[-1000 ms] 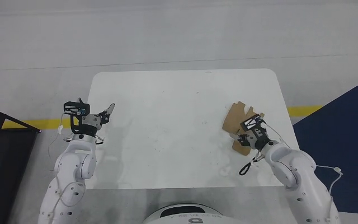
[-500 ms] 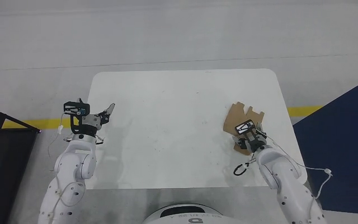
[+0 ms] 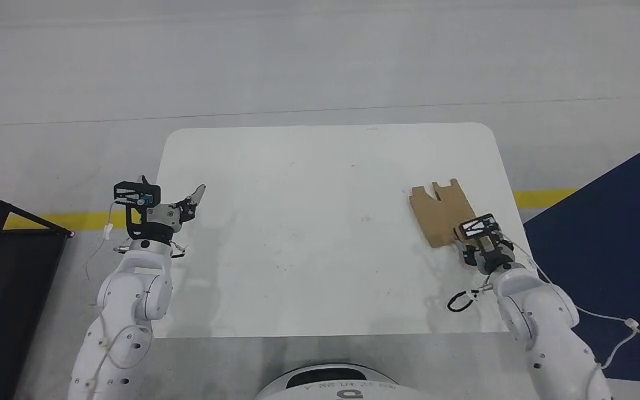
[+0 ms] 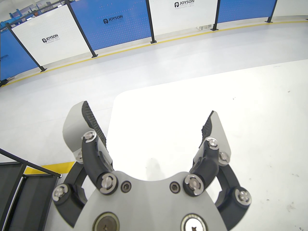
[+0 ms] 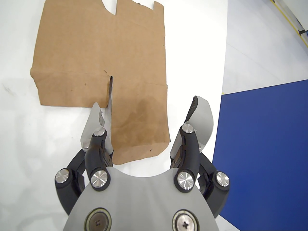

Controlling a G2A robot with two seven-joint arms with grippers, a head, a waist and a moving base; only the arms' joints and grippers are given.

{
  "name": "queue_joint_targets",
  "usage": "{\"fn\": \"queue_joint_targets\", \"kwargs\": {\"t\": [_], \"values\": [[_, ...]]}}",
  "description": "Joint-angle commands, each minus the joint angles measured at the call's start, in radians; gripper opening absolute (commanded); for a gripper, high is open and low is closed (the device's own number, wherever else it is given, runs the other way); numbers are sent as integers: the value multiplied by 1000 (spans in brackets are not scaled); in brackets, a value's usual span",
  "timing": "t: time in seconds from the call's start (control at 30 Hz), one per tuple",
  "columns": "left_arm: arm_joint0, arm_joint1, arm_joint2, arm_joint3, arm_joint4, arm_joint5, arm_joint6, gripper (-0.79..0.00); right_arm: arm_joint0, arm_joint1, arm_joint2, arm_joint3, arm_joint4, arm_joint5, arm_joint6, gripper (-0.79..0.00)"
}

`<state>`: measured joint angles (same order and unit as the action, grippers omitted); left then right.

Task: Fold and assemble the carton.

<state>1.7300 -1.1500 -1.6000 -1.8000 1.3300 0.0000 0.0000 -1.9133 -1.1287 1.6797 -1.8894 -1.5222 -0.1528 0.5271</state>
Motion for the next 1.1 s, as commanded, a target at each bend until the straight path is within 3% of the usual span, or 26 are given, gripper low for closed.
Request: {"fn": "queue_joint_targets", "kwargs": {"t": [0.0, 0.23, 0.43, 0.5, 0.53, 0.77, 0.97, 1.07], "values": [[0, 0, 0, 0, 0, 0, 0, 0, 3, 0, -9, 3, -32, -4, 6, -157], [0, 0, 0, 0, 0, 0, 0, 0, 57, -2, -58, 43, -150, 15, 62, -280], [0, 0, 0, 0, 0, 0, 0, 0, 101, -5, -89, 74, -233, 38, 101, -443], [0, 0, 0, 0, 0, 0, 0, 0, 115, -5, -101, 80, -267, 29, 108, -594], [0, 0, 0, 0, 0, 0, 0, 0, 121, -5, -107, 85, -288, 24, 111, -785], [0, 0, 0, 0, 0, 0, 0, 0, 123, -4, -123, 61, -407, 38, 44, -785], [0, 0, 0, 0, 0, 0, 0, 0, 51, -1, -101, 9, -488, 114, -161, -785], [0, 0, 0, 0, 0, 0, 0, 0, 9, -2, -85, -12, -527, 204, -277, -785]]}}
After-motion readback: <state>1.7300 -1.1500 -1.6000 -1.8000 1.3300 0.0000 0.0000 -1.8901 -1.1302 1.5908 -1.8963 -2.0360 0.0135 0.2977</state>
